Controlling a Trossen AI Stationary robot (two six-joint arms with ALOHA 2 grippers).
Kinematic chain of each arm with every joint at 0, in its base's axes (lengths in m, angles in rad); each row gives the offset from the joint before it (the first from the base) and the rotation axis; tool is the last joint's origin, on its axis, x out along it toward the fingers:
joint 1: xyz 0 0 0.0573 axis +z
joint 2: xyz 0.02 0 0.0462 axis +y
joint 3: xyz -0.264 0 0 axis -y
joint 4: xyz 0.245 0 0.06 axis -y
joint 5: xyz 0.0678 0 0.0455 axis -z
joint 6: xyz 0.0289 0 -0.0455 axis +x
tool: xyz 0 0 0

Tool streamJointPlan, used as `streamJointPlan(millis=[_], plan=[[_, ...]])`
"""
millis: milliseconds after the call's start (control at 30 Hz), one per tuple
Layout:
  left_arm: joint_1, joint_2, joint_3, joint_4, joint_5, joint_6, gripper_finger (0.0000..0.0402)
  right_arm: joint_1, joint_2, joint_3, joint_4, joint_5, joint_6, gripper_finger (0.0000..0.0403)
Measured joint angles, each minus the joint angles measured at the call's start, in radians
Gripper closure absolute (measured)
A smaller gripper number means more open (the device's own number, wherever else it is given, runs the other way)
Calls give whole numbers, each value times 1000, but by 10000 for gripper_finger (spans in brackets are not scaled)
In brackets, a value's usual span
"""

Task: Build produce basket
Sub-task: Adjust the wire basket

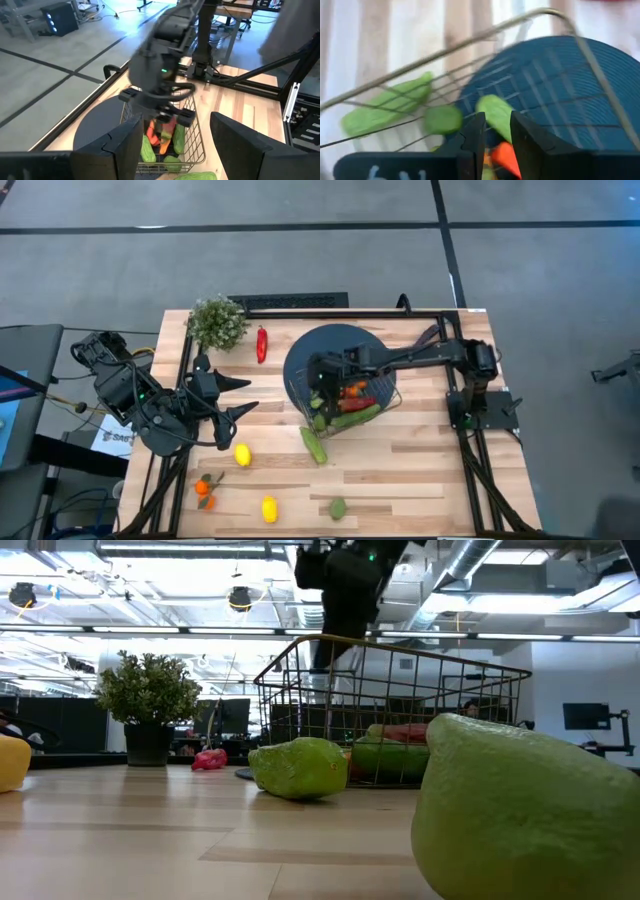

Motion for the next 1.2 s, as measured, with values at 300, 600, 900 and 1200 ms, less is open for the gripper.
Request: streamJointPlan(millis=[300,600,900,1200], plan=[[0,0,0,0,1,-8,184,-88,46,0,1,-51,-14,325],[0,0,0,0,1,-8,184,-121,75,0,76,-41,-77,340],[0,0,0,0,1,-20,184,-193,66,0,169,-19,-97,353],[0,0,0,0,16,-23,184,-262,66,0,168,-18,-97,360]])
